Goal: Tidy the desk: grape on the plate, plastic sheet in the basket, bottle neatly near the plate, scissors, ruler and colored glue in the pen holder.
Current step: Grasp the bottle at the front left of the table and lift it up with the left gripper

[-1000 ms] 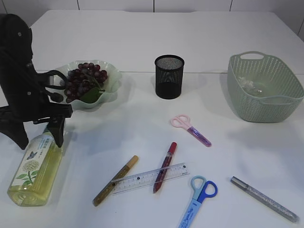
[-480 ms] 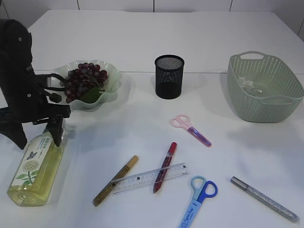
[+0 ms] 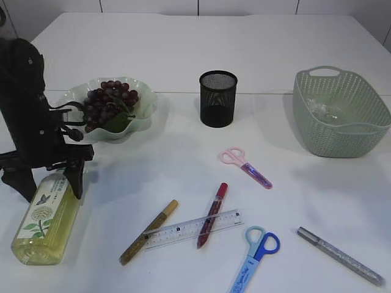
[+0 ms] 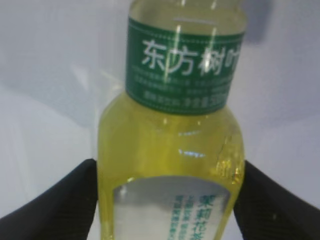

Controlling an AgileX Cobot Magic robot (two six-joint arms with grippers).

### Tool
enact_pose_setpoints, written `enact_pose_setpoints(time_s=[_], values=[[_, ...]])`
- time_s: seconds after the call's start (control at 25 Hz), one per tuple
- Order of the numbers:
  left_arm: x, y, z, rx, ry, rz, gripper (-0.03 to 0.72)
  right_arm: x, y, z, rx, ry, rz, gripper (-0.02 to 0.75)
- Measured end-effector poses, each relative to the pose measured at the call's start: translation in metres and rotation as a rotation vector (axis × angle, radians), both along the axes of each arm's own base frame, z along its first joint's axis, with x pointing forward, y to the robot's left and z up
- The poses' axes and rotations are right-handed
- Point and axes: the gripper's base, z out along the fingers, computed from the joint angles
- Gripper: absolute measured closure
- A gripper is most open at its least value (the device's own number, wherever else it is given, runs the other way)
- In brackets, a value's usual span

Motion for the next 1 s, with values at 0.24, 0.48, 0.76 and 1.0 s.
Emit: enact_pose_setpoints(time_s=[0.24,0.48,0.76,1.0], values=[[0.0005,-0.0002,-0.0028,0.001,0.007,-0.002,0.101,0.0,0.0,0.0,0.0,0.0,0.0,0.34],[0.0004,-0.0001,-0.0045,0.001,0.012,-0.004,0.083,0.0,0.0,0.0,-0.001,0.0,0.001,0.34],[0.0006,-0.0002,-0.0053,0.001,0.013,-0.01,0.11,0.0,0.0,0.0,-0.001,0.0,0.001,0.34],[0.0015,-0.0005,-0.0103,0.001,0.026,-0.017,0.11,0.0,0.0,0.0,-0.001,0.0,0.001,0.34]])
